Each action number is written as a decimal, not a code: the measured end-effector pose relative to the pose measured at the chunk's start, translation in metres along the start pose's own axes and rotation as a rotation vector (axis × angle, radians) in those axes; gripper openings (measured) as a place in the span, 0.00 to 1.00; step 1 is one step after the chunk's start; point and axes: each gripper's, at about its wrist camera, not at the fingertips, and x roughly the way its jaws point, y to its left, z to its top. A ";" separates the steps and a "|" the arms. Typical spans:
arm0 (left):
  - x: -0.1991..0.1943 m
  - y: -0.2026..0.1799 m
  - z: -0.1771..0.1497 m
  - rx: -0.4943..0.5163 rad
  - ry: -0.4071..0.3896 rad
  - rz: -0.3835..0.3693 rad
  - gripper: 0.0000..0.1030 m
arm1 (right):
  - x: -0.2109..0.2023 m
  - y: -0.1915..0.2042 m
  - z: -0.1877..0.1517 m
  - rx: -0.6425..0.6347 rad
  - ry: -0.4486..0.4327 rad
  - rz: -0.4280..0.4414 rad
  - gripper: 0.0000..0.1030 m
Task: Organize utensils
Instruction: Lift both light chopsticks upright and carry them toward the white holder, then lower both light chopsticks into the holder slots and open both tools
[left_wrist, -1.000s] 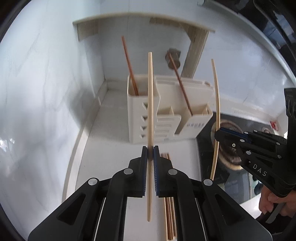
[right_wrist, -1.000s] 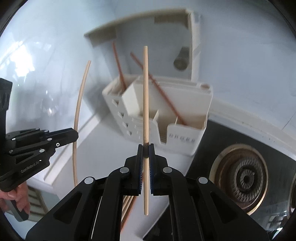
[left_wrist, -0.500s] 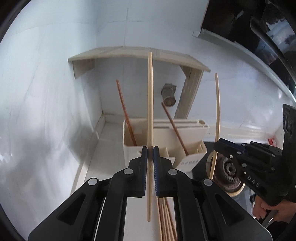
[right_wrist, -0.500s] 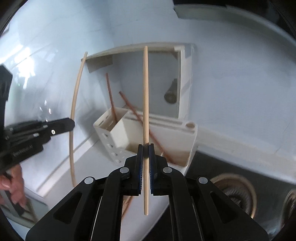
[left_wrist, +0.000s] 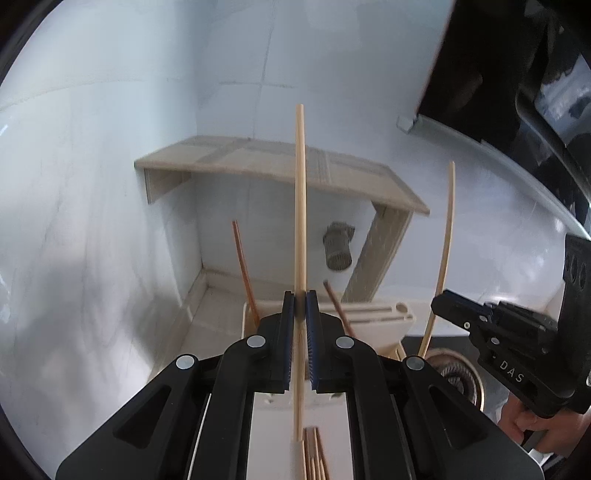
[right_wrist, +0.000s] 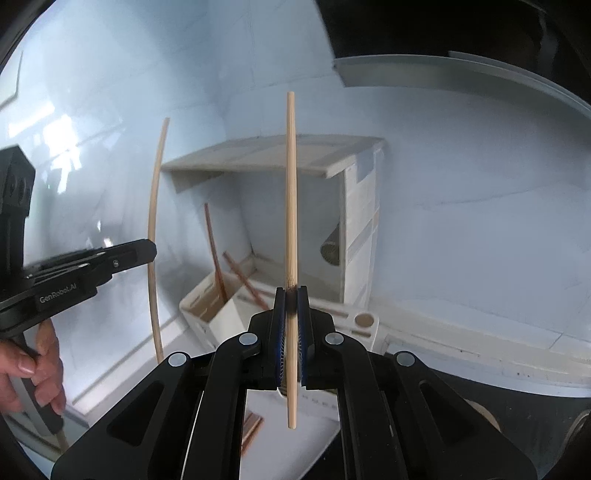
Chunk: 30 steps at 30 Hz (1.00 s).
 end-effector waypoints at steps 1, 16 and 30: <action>0.001 0.001 0.003 -0.009 -0.009 -0.004 0.06 | 0.000 -0.003 0.001 0.013 -0.004 0.003 0.07; 0.022 0.019 0.029 -0.100 -0.106 -0.036 0.06 | -0.010 -0.028 0.003 0.122 -0.135 -0.030 0.06; 0.045 0.031 0.030 -0.142 -0.132 -0.029 0.06 | -0.001 -0.027 -0.011 0.107 -0.164 -0.063 0.07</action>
